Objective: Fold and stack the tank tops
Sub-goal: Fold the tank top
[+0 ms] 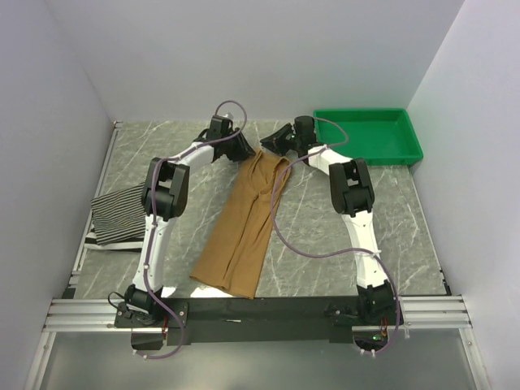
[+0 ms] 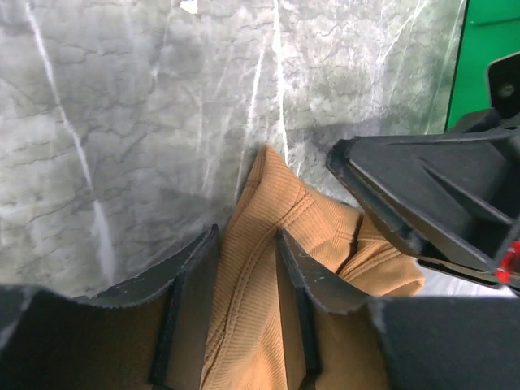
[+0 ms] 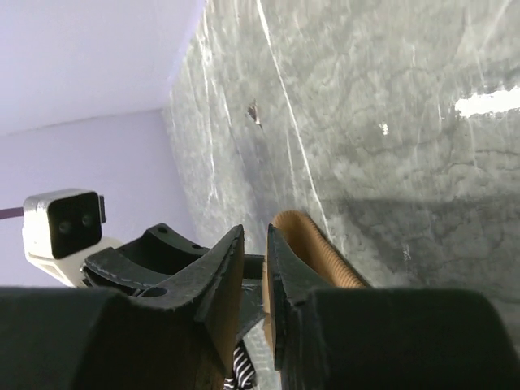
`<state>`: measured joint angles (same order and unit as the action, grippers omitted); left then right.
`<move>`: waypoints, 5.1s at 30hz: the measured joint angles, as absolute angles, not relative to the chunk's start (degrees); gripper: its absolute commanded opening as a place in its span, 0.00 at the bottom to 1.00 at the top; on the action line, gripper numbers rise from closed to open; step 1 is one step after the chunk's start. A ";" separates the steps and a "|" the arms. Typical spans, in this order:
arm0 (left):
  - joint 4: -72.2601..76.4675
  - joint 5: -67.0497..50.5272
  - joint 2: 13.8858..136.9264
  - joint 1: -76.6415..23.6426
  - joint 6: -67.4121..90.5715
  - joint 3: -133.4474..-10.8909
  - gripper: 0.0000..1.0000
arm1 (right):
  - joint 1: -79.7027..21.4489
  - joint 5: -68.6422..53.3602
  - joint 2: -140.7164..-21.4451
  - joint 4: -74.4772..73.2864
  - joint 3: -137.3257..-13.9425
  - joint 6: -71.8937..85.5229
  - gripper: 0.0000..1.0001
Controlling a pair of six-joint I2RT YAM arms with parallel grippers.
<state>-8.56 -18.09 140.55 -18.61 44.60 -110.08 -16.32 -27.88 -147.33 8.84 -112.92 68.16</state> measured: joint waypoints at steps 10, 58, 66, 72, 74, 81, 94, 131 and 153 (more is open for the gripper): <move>-13.26 -11.42 142.28 -21.23 39.09 -115.87 0.44 | -16.14 -22.59 -134.69 2.20 -106.21 60.34 0.21; -14.44 -3.64 142.41 -22.85 34.09 -116.75 0.40 | -17.69 -7.64 -123.11 -11.05 -90.35 40.05 0.10; -14.41 -3.84 142.41 -22.79 34.09 -116.75 0.40 | -19.00 -8.32 -124.40 -11.16 -91.94 40.95 0.10; -14.37 -4.29 142.41 -22.68 34.09 -116.75 0.41 | -19.11 -8.78 -131.15 -13.67 -97.60 41.47 0.08; -14.33 -4.47 142.41 -22.59 34.09 -116.75 0.40 | -19.11 -9.15 -132.22 -14.63 -99.59 41.67 0.08; -13.32 -4.71 142.93 -22.04 34.96 -117.03 0.40 | -18.83 -8.88 -136.70 -21.39 -108.88 40.71 0.09; -3.75 -7.03 148.31 -17.28 43.18 -121.99 0.60 | -14.04 -16.67 -148.49 -24.32 -129.01 38.39 0.42; -26.83 9.04 53.56 -38.15 67.44 -26.50 0.56 | -51.46 4.08 -71.07 -15.64 -32.03 56.21 0.67; -12.95 13.23 59.86 -38.24 68.18 -21.28 0.49 | -64.53 15.73 -79.09 -5.43 -31.59 77.03 0.49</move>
